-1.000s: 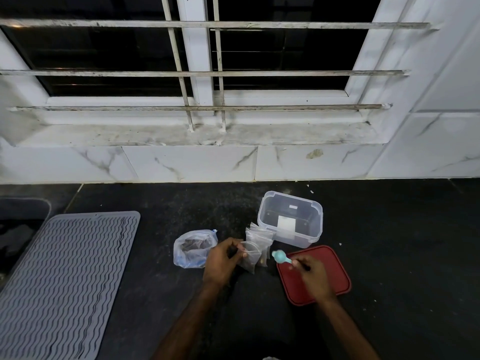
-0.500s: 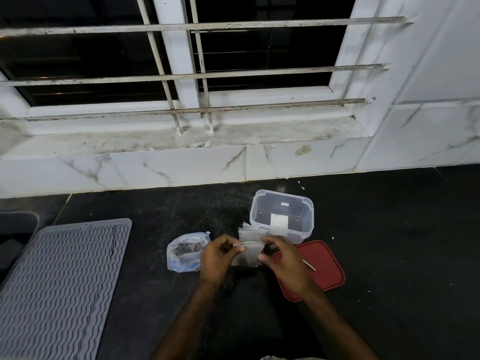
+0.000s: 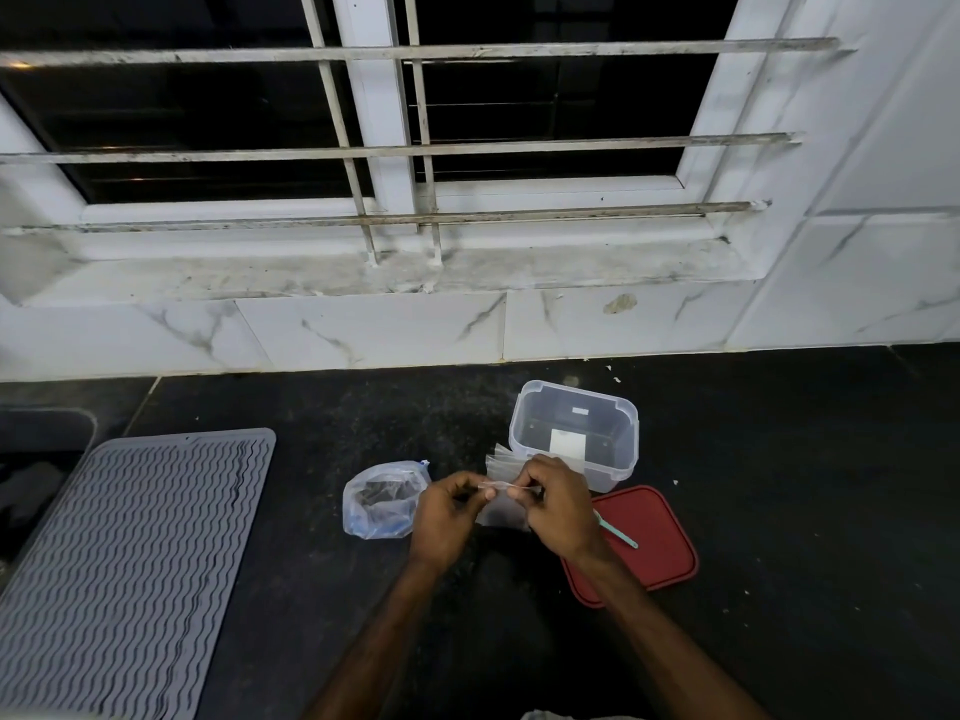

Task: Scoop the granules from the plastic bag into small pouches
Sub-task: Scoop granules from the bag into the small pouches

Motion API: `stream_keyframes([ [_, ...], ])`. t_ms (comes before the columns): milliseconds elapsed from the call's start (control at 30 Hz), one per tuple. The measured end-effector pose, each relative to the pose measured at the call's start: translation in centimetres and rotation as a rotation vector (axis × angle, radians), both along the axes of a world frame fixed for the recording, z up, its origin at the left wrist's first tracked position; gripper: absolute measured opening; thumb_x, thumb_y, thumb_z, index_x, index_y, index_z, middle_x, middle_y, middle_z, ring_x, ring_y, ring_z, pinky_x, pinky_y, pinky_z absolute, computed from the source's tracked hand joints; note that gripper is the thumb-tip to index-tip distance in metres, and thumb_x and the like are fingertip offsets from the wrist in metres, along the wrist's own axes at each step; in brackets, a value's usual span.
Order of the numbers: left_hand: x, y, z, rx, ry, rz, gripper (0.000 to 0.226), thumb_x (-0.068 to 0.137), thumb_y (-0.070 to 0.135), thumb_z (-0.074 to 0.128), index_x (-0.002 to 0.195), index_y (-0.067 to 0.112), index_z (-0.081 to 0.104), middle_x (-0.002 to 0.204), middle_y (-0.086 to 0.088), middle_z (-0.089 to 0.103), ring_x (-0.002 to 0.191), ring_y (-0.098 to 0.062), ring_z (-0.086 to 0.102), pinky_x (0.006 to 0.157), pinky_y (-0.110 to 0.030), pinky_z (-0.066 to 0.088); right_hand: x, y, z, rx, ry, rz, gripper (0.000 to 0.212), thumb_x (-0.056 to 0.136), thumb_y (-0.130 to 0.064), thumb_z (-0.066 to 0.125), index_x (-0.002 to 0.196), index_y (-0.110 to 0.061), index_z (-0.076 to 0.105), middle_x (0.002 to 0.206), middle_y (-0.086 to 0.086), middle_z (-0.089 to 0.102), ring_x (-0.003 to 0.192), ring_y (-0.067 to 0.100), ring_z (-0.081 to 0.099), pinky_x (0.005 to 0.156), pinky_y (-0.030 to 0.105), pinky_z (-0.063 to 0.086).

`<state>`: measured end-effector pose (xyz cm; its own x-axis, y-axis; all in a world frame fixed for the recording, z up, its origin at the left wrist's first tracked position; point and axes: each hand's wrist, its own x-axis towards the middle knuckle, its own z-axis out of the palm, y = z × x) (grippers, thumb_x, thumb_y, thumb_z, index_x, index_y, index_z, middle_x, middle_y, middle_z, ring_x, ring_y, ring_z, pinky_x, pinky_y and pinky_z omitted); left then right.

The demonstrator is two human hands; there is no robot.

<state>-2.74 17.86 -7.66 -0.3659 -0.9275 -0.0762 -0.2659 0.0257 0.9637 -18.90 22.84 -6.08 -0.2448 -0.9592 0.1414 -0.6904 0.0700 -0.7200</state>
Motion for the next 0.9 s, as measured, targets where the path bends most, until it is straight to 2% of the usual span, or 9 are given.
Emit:
stream_keyframes([
  [67, -0.2, 0.2, -0.1, -0.013, -0.014, 0.053, 0.012, 0.086, 0.007, 0.071, 0.086, 0.019, 0.072, 0.086, 0.005, 0.074, 0.086, -0.009, 0.070, 0.082, -0.032, 0.058, 0.0, -0.1, 0.0, 0.008, 0.028, 0.010, 0.025, 0.079, -0.020, 0.076, 0.069, -0.033, 0.058, 0.070, -0.020, 0.056, 0.075, 0.002, 0.052, 0.072, 0.036, 0.048],
  [133, -0.4, 0.3, 0.0, -0.045, -0.024, 0.102, 0.011, 0.085, 0.009, 0.071, 0.084, 0.020, 0.071, 0.083, 0.005, 0.073, 0.083, -0.009, 0.069, 0.079, -0.032, 0.059, -0.1, -0.2, -0.1, 0.041, 0.037, 0.048, 0.009, 0.081, -0.027, 0.074, 0.080, -0.030, 0.065, 0.081, -0.019, 0.061, 0.083, 0.003, 0.054, 0.078, 0.033, 0.048],
  [200, -0.4, 0.1, -0.1, -0.081, -0.046, 0.091, 0.012, 0.084, 0.008, 0.072, 0.083, 0.020, 0.071, 0.083, 0.006, 0.073, 0.082, -0.009, 0.069, 0.077, -0.031, 0.058, -0.1, -0.3, 0.1, 0.050, 0.008, 0.065, 0.015, 0.080, -0.036, 0.074, 0.090, -0.027, 0.068, 0.092, -0.016, 0.065, 0.090, 0.002, 0.056, 0.081, 0.025, 0.047],
  [333, -0.9, -0.1, 0.5, -0.042, -0.007, 0.079, 0.026, 0.083, 0.002, 0.072, 0.078, 0.028, 0.073, 0.080, 0.008, 0.075, 0.080, -0.007, 0.070, 0.077, -0.026, 0.056, 0.3, -0.5, 0.6, -0.008, -0.085, -0.040, 0.015, 0.076, -0.034, 0.080, 0.074, -0.024, 0.070, 0.076, -0.012, 0.066, 0.078, 0.004, 0.057, 0.070, 0.021, 0.046],
  [433, -1.3, 0.4, 0.6, -0.009, 0.019, 0.102, 0.022, 0.085, 0.001, 0.068, 0.081, 0.022, 0.074, 0.080, 0.008, 0.075, 0.080, -0.005, 0.070, 0.076, -0.021, 0.055, 0.4, -0.6, 0.5, -0.027, -0.023, -0.049, 0.015, 0.075, -0.034, 0.081, 0.071, -0.026, 0.068, 0.073, -0.016, 0.064, 0.076, 0.002, 0.055, 0.075, 0.031, 0.047],
  [533, -1.2, 0.7, 0.4, 0.017, 0.021, 0.111, 0.018, 0.087, 0.002, 0.066, 0.087, 0.017, 0.074, 0.085, 0.006, 0.076, 0.084, -0.006, 0.071, 0.080, -0.026, 0.058, 0.3, -0.7, 0.2, -0.002, 0.049, -0.035, 0.015, 0.077, -0.035, 0.079, 0.071, -0.032, 0.066, 0.073, -0.022, 0.059, 0.077, -0.001, 0.052, 0.079, 0.037, 0.047],
  [700, -0.8, 1.1, 0.1, -0.018, -0.003, 0.068, 0.018, 0.086, 0.006, 0.066, 0.084, 0.023, 0.072, 0.084, 0.009, 0.075, 0.083, -0.009, 0.071, 0.079, -0.036, 0.059, 0.3, -0.1, 0.7, 0.017, 0.156, -0.007, 0.018, 0.082, -0.036, 0.073, 0.068, -0.033, 0.061, 0.071, -0.022, 0.056, 0.077, -0.003, 0.050, 0.087, 0.032, 0.041],
  [800, -0.5, 1.3, -0.3, -0.059, 0.007, 0.052, 0.018, 0.085, 0.004, 0.065, 0.084, 0.021, 0.071, 0.084, 0.006, 0.074, 0.083, -0.011, 0.071, 0.077, -0.039, 0.059, 0.1, 0.4, 0.8, 0.027, 0.002, -0.054, 0.016, 0.075, -0.046, 0.076, 0.071, -0.032, 0.069, 0.072, -0.019, 0.065, 0.078, 0.000, 0.056, 0.075, 0.023, 0.045],
  [900, -0.4, 1.5, -0.3, -0.011, 0.022, 0.058, 0.022, 0.085, -0.004, 0.065, 0.082, 0.017, 0.071, 0.083, -0.001, 0.074, 0.083, -0.019, 0.071, 0.079, -0.043, 0.059, -0.5, 0.7, -0.2, 0.062, -0.086, -0.096, 0.011, 0.074, -0.033, 0.081, 0.072, -0.029, 0.071, 0.074, -0.015, 0.067, 0.074, 0.001, 0.060, 0.067, 0.023, 0.049],
])
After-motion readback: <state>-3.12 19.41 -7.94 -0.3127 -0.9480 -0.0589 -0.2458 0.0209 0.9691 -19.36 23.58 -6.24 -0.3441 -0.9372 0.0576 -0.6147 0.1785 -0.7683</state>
